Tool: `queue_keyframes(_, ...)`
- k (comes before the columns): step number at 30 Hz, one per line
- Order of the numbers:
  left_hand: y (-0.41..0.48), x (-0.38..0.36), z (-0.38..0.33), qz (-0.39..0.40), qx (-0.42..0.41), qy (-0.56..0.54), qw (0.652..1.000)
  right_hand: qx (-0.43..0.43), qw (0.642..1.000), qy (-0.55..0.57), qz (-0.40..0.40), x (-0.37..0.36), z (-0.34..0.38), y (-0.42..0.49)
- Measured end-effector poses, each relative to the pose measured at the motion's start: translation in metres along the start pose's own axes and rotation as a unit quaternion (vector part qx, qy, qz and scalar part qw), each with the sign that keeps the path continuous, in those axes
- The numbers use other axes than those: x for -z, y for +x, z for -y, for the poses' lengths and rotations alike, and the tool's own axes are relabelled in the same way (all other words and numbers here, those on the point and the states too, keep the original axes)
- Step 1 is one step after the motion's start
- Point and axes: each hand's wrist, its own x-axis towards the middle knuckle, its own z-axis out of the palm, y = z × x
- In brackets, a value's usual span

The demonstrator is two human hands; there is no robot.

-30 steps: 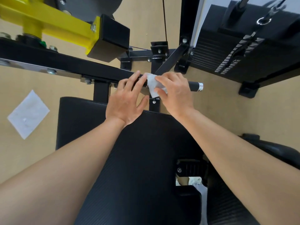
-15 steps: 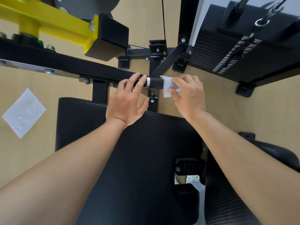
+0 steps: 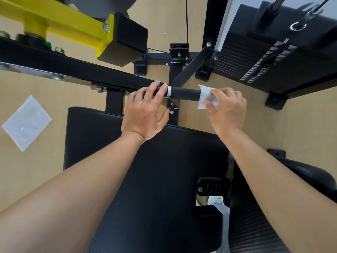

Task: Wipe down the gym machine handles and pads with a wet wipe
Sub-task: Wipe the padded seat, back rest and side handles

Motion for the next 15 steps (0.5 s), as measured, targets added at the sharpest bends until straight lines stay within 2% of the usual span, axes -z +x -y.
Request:
queue_keyframes(10,0.000,-0.001,0.000,0.008,-0.002,-0.023,1.000,0.129,0.989,0.067,0.003,-0.013,0.058,0.001)
queue_keyframes(12,0.000,-0.001,0.000,0.008,-0.002,-0.026,1.000,0.132,0.989,0.059,0.010,-0.010,0.049,0.005)
queue_keyframes(15,0.000,-0.001,0.000,0.008,-0.002,-0.027,1.000,0.087,0.995,0.036,0.015,-0.002,0.018,0.008)
